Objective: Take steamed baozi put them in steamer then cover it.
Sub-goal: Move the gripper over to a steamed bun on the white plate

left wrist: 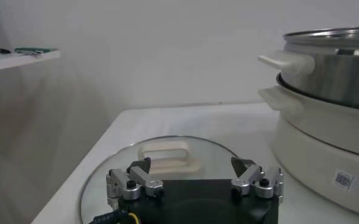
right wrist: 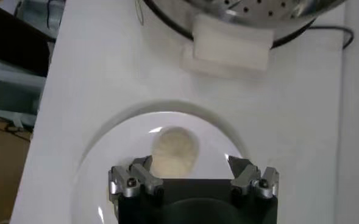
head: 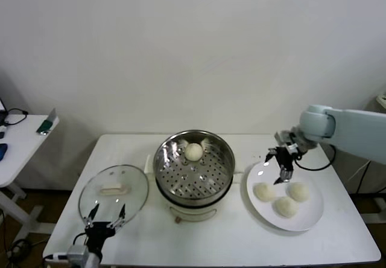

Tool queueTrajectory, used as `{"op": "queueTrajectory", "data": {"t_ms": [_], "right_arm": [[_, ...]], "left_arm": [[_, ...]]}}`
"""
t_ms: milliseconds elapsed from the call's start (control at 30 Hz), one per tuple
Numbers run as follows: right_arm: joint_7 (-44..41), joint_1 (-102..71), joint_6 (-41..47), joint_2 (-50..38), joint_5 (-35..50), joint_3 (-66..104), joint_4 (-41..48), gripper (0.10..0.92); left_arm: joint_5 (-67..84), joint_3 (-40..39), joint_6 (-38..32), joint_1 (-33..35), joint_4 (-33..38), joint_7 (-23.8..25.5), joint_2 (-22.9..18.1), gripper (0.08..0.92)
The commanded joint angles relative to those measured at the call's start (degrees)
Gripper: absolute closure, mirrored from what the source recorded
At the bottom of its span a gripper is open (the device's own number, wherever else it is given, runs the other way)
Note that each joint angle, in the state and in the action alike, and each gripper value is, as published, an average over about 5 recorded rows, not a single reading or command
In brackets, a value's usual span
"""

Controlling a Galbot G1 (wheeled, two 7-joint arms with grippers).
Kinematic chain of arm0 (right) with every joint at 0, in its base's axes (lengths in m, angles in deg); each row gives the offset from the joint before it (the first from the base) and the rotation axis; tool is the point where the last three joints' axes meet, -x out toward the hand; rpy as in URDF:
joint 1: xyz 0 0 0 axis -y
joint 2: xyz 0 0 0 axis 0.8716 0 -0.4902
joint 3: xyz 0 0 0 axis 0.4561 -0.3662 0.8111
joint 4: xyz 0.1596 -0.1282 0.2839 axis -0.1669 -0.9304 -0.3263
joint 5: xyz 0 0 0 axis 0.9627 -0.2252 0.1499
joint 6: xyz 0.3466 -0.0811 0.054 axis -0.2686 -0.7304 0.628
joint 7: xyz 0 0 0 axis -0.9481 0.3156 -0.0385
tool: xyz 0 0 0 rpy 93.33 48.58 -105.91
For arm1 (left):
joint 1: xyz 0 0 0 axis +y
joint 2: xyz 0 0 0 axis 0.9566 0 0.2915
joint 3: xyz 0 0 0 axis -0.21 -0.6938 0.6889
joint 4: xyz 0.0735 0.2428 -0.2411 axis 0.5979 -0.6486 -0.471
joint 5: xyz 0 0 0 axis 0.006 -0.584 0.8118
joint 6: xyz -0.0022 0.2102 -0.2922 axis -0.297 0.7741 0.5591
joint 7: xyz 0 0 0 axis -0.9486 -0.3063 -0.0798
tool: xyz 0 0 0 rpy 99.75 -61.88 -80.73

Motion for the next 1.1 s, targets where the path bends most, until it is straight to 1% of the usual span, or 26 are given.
{"op": "queueTrajectory", "data": {"t_ms": [33,333,700,800,967,1100], "right_arm": [[2.69,-9.46,6.11,-2.10,-2.16,4.09,-0.43,0.203],[4.71,-15.96,7.10,0.56,-6.46,9.73,4.45,0.203],[6.01,-19.18,8.11,3.71,-6.24,13.42,7.41,0.205],[5.93,-19.39,8.15,4.13,-6.25,13.60,7.85,0.240],[5.35,-19.63,7.96,4.50,-5.85,14.04,8.36,0.340],[4.65,-19.19,7.65,4.67,-5.39,14.38,8.38,0.374]], "left_arm": [[-0.05,0.05,-0.13,0.09,0.05,0.00,-0.02,0.177],[-0.16,0.02,-0.78,0.10,-0.21,0.03,-0.10,0.177],[-0.12,0.18,-1.14,0.11,-0.32,0.02,0.20,0.177],[-0.14,0.25,-1.16,0.16,-0.26,-0.01,0.27,0.177],[-0.25,0.15,-1.15,0.22,-0.12,-0.02,0.27,0.177],[-0.38,0.02,-1.13,0.24,0.06,-0.01,0.17,0.177]]}}
